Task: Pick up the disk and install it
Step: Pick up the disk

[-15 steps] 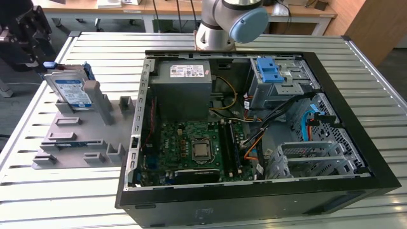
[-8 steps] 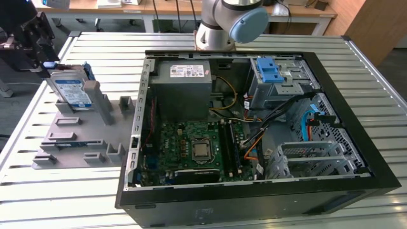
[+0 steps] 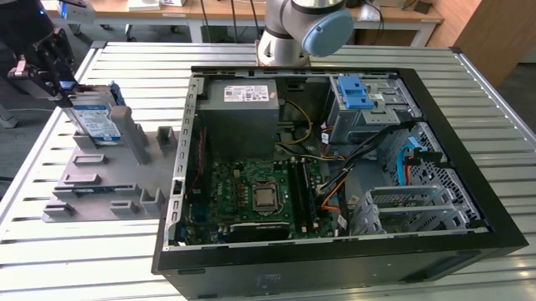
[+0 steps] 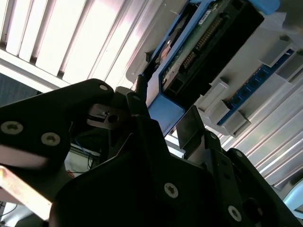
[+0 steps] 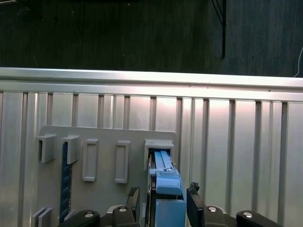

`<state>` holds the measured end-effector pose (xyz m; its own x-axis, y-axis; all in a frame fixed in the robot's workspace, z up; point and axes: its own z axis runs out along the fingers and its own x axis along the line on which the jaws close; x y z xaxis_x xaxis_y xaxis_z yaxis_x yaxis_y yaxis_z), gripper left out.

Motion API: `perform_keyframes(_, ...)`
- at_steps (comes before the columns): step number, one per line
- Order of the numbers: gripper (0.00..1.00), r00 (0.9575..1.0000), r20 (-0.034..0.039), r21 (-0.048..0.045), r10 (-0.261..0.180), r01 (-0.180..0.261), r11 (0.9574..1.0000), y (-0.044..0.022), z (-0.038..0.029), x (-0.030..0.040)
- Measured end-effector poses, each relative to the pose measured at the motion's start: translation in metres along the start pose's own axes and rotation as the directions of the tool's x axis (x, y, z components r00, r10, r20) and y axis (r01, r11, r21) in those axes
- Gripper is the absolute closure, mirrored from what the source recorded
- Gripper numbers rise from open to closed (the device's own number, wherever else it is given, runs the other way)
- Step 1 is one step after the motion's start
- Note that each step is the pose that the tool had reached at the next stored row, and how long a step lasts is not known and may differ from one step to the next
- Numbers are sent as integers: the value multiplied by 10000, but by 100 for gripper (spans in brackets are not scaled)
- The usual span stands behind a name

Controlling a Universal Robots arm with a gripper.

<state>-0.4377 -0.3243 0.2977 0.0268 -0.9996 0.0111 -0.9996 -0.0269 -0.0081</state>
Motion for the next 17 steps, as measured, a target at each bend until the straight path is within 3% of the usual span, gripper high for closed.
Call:
perform_keyframes(13, 49, 10000, 1, -32, 0, 0, 10000, 2, 73, -1)
perform_keyframes(14, 49, 10000, 2, -84, 0, 1, 10000, 3, 123, -1)
perform_keyframes(17, 49, 10000, 4, -91, -1, 1, 10000, 3, 127, -1)
